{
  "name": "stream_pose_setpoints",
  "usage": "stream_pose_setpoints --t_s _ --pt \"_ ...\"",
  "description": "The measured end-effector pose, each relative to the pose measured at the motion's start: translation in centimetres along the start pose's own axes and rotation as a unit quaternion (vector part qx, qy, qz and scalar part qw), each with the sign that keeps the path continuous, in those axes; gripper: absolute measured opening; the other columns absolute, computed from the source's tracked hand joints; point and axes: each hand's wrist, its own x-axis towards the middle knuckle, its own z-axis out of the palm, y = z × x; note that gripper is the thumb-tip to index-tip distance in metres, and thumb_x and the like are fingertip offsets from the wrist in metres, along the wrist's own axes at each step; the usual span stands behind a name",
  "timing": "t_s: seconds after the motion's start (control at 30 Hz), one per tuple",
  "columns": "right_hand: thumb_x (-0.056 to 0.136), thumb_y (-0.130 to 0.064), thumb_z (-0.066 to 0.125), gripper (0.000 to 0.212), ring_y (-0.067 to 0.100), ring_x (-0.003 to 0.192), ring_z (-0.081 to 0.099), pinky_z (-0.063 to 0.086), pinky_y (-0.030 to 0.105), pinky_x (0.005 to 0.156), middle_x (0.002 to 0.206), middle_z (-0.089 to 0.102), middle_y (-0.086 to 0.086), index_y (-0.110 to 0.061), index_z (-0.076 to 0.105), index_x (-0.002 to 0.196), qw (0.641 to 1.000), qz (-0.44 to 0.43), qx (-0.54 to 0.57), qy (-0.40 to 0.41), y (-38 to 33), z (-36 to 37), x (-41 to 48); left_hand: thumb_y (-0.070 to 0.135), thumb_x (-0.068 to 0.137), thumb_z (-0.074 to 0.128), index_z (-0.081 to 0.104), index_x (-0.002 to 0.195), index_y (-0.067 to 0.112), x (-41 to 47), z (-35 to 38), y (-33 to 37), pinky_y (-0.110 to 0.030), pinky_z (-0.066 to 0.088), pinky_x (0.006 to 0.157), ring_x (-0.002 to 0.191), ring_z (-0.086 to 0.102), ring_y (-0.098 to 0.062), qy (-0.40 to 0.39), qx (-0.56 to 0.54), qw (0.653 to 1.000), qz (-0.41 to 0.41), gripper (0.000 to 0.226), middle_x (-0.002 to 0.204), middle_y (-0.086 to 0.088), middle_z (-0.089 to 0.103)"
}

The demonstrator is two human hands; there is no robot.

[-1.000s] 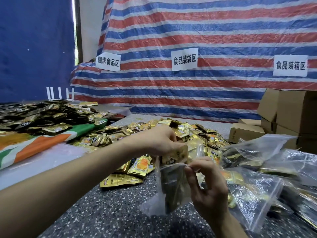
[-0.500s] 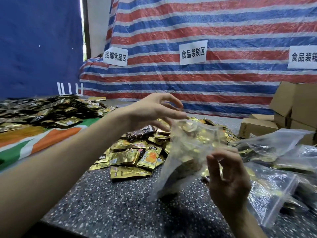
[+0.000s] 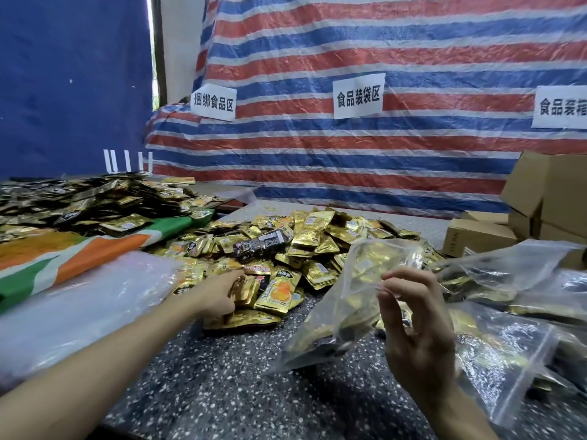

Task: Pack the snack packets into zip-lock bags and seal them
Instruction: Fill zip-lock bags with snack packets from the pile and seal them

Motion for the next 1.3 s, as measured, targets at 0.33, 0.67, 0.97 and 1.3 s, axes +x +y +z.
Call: stream_pose_setpoints --t_s 0.33,0.67,0.97,1.3 --pt "0.091 -0.008 0.055 0.016 0.009 0.103 0.061 0.046 0.012 0.09 0.101 0.065 0.013 0.004 0.065 0.091 0.999 -0.002 -0.025 -0.036 -0.6 0.4 0.0 0.043 0.056 0.092 0.055 0.099 0.03 0.0 -2.6 0.6 -0.024 0.044 0.062 0.087 0.054 -0.008 0.139 0.087 0.986 0.006 0.058 0.097 0.011 0.06" --pt "0.091 -0.008 0.056 0.011 0.009 0.092 0.061 0.047 0.014 0.083 0.093 0.065 0.01 0.0 0.064 0.091 0.999 -0.019 -0.019 -0.031 -0.7 0.6 -0.1 0.038 0.068 0.081 0.056 0.099 0.013 -5.4 -10.1 7.1 -0.028 0.053 0.056 0.069 0.07 -0.018 0.221 -0.459 0.858 0.061 0.047 0.087 -0.006 0.07" --pt "0.1 -0.018 0.054 0.007 0.013 0.081 0.06 0.051 0.029 0.064 0.091 0.061 0.002 -0.013 0.059 0.099 0.997 -0.048 0.007 -0.053 -1.1 0.9 -0.2 0.044 0.082 0.074 0.063 0.076 0.017 -12.2 -10.5 18.0 -0.017 0.046 0.043 0.05 0.064 -0.01 0.11 -0.596 0.777 0.169 0.03 0.057 0.006 0.065" --pt "0.099 -0.016 0.057 0.008 0.017 0.075 0.062 0.05 0.029 0.058 0.087 0.061 0.001 -0.011 0.061 0.096 0.998 -0.058 0.024 -0.02 -1.5 0.8 -0.5 0.031 0.09 0.07 0.047 0.102 0.012 -13.1 -7.0 20.2 -0.05 0.057 0.066 0.071 0.062 -0.018 0.34 -0.316 0.847 0.26 0.032 0.083 0.002 0.062"
